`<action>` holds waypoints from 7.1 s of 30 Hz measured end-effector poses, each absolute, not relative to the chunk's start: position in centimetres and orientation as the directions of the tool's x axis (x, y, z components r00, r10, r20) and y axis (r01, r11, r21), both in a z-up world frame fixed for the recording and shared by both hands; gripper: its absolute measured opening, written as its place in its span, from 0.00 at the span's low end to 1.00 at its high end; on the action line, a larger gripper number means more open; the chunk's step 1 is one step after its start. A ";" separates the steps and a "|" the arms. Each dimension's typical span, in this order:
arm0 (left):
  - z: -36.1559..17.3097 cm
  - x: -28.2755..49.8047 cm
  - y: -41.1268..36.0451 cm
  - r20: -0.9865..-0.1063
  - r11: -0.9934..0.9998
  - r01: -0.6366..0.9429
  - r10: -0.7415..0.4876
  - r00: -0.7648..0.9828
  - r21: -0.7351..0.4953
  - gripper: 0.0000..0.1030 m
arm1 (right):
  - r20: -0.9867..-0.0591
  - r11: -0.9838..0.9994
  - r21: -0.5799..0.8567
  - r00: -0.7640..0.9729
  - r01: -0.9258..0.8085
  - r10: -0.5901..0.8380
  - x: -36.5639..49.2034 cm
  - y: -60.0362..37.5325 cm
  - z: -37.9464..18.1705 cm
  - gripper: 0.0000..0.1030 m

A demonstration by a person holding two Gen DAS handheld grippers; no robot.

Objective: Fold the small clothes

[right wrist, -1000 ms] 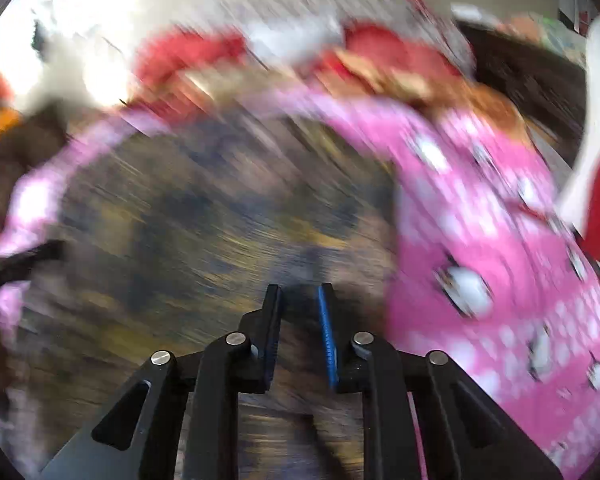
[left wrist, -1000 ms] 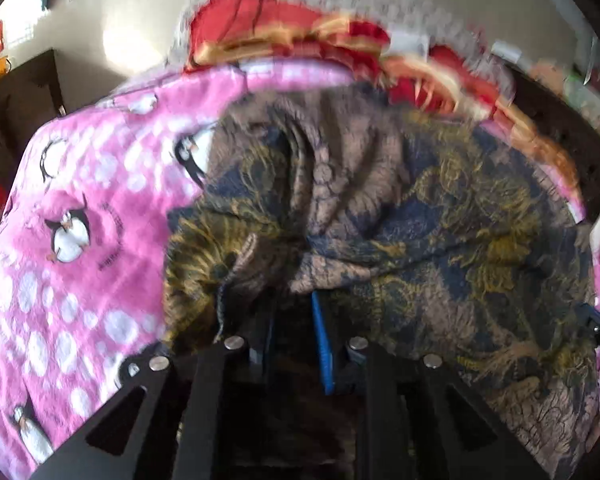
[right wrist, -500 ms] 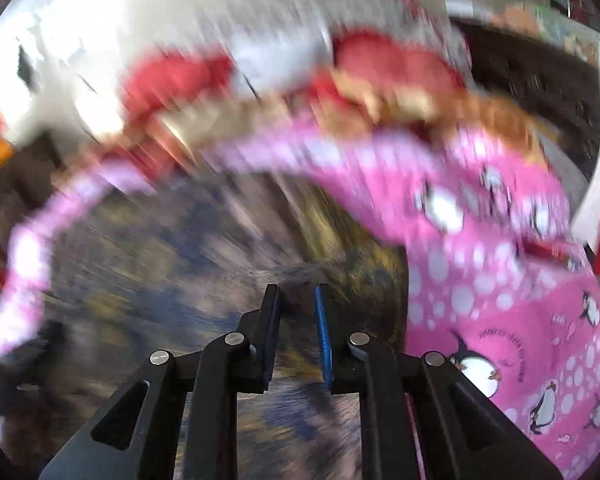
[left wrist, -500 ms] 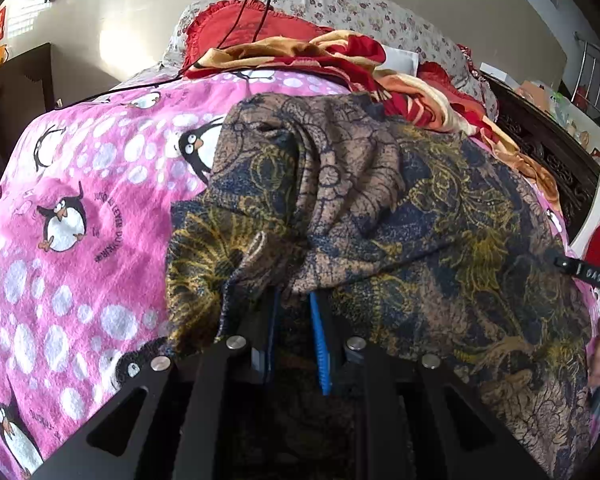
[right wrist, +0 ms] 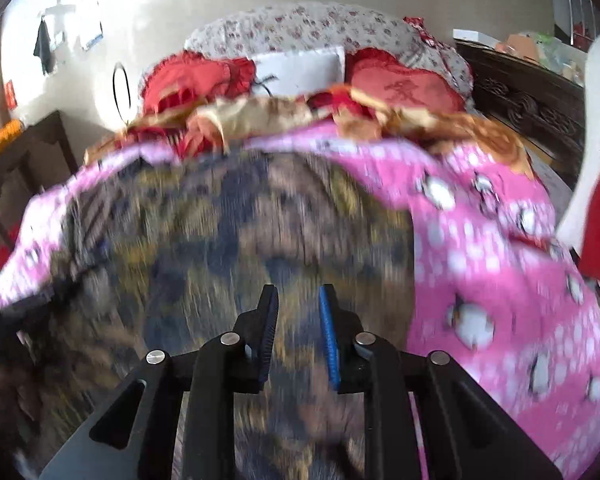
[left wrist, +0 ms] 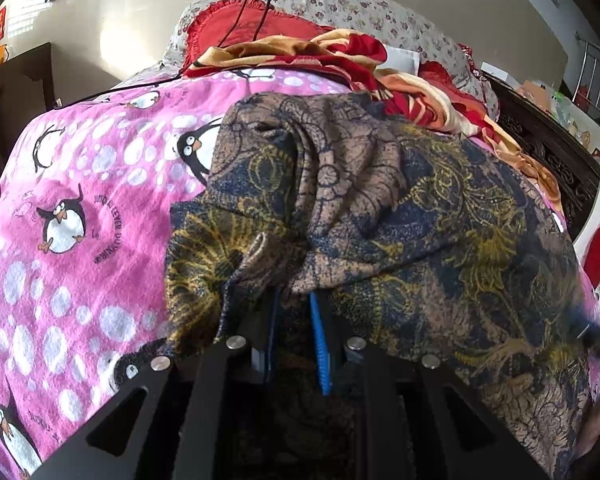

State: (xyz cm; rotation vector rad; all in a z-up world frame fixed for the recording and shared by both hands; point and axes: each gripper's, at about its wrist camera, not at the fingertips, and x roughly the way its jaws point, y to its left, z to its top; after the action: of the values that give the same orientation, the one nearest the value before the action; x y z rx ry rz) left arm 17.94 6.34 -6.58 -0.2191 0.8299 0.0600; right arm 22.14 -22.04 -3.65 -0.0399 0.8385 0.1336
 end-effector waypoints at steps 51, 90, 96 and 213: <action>-8.8 -10.8 14.3 -0.744 0.753 -0.063 -0.626 0.234 -0.654 0.19 | -0.651 0.958 0.127 0.708 -0.257 0.276 -11.4 -28.5 0.0 0.37; -6.1 -13.0 11.4 -0.790 0.878 0.098 -0.467 0.398 -0.469 0.03 | -0.630 0.804 0.519 0.506 -0.289 0.589 -6.1 -38.2 -8.0 0.21; -1.8 -15.3 14.2 -0.683 0.820 0.117 -0.538 0.494 -0.561 0.03 | -0.547 0.774 0.482 0.550 -0.410 0.631 -9.0 -38.6 -2.0 0.10; -1.8 1.0 5.2 -0.691 0.972 0.105 -0.225 0.687 -0.212 0.72 | -0.716 0.974 -0.004 0.680 -0.226 0.155 9.4 -21.5 -1.0 0.54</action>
State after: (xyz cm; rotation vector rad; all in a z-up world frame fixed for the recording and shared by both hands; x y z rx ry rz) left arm 1.01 5.17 -1.83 -0.1606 0.7926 -0.1852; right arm 9.36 -21.53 -0.97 -0.0946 0.7947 0.2144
